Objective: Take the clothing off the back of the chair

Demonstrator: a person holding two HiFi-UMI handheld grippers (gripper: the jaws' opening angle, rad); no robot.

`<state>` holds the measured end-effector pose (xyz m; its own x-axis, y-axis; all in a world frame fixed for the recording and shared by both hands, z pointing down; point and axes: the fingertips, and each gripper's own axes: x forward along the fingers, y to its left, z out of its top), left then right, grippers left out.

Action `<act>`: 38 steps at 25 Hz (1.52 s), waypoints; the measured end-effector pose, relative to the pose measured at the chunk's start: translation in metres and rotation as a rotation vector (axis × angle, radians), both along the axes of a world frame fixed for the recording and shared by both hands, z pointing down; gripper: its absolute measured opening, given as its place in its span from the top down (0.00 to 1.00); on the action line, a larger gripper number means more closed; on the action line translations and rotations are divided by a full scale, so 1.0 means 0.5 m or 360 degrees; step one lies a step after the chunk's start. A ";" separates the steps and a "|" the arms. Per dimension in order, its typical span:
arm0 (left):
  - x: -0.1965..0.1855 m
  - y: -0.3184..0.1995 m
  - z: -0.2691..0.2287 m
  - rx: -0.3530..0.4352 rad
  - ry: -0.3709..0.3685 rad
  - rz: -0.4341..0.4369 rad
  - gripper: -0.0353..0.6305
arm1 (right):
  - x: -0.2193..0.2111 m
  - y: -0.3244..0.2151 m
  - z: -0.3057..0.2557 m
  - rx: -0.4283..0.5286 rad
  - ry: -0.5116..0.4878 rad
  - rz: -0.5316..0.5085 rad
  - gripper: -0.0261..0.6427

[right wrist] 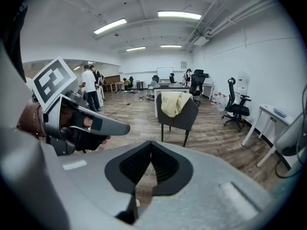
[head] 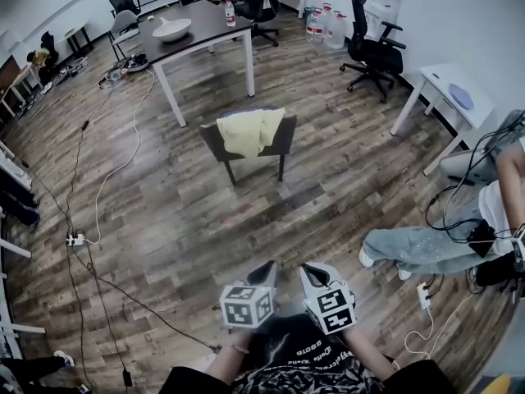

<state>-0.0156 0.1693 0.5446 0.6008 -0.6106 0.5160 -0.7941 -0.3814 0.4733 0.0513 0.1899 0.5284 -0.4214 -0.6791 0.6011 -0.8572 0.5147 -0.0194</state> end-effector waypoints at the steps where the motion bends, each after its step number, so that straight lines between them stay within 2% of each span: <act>1: 0.002 -0.001 -0.001 0.0001 -0.0002 0.0006 0.91 | 0.003 -0.001 -0.001 0.0000 -0.0007 0.0013 0.95; 5: 0.009 -0.004 -0.005 0.0000 -0.0012 0.0016 0.91 | 0.014 0.002 0.004 -0.0020 -0.0034 0.0044 0.95; 11: 0.001 -0.032 -0.002 0.0010 -0.0030 -0.0053 0.91 | 0.025 -0.018 0.027 -0.0047 -0.0064 0.0033 0.95; 18: 0.000 -0.107 -0.012 0.0051 -0.0067 -0.0164 0.91 | 0.046 -0.117 0.015 -0.0026 -0.0079 -0.0036 0.95; 31: 0.053 -0.251 0.022 -0.0046 -0.0095 -0.0171 0.91 | 0.084 -0.296 0.030 -0.0078 -0.0124 -0.0112 0.95; 38: 0.081 -0.339 0.019 -0.0082 -0.0145 -0.0193 0.91 | 0.107 -0.396 0.010 -0.0080 -0.0316 -0.0161 0.95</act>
<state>0.0251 -0.0004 0.5543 0.4734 -0.6470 0.5977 -0.8734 -0.2570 0.4136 0.1047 -0.0081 0.5334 -0.5992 -0.5989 0.5314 -0.7781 0.5918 -0.2105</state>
